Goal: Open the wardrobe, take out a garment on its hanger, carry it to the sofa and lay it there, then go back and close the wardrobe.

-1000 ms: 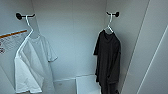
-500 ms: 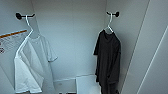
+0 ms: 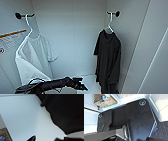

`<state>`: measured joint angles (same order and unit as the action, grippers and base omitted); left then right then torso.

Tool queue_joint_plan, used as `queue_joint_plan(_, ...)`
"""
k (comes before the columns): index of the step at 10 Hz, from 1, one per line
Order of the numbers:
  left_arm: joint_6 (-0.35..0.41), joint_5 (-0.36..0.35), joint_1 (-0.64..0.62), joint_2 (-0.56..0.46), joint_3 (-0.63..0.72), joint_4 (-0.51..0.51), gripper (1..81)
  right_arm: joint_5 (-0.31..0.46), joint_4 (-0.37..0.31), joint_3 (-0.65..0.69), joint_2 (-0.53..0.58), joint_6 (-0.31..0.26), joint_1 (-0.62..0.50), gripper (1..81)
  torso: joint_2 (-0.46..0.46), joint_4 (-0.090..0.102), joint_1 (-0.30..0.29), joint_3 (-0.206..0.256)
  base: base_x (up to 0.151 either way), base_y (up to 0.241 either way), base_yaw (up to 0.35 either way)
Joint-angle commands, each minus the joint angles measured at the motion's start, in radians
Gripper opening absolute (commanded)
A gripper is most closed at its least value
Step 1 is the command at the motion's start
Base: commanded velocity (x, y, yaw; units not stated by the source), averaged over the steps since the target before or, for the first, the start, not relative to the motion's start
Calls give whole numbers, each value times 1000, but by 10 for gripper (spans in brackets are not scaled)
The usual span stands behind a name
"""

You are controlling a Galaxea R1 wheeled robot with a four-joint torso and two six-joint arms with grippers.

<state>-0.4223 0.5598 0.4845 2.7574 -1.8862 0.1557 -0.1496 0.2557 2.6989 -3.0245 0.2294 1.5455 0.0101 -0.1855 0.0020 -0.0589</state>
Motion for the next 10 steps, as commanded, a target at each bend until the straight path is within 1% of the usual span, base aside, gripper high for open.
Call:
queue_joint_plan(1, -85, 65, -278, 62, -27, 4, 811, 45, -1, 1, -3, 1, -47, 811, 0, 0, 0, 0, 0, 0, 0)
queue_joint_plan(2, -111, 63, -313, 78, -28, 2, 811, 44, -3, 1, -3, 1, -49, 811, 0, 0, 0, 0, 0, 0, 0)
queue_joint_plan(4, -189, 54, -385, 105, -28, -2, 811, 45, -1, -1, -6, 1, -51, 811, 0, 0, 0, 0, 0, 0, 0)
queue_joint_plan(5, -231, 45, -425, 116, -28, -5, 811, 44, -1, 1, -6, 4, -47, 811, 0, 0, 0, 0, 0, 0, 0)
queue_joint_plan(6, -289, 36, -476, 127, -27, -13, 811, 44, -4, -1, -6, 5, -49, 811, 0, 0, 0, 0, 0, 0, 0)
queue_joint_plan(8, -368, 25, -563, 148, -27, -30, 811, 44, -30, -1, -9, 11, -49, 811, 0, 0, 0, 0, 0, 0, 0)
queue_joint_plan(10, -431, -49, -628, 148, -28, -88, 811, 44, -39, -1, -13, 11, -52, 811, 0, 0, 0, -1, 0, 0, 0)
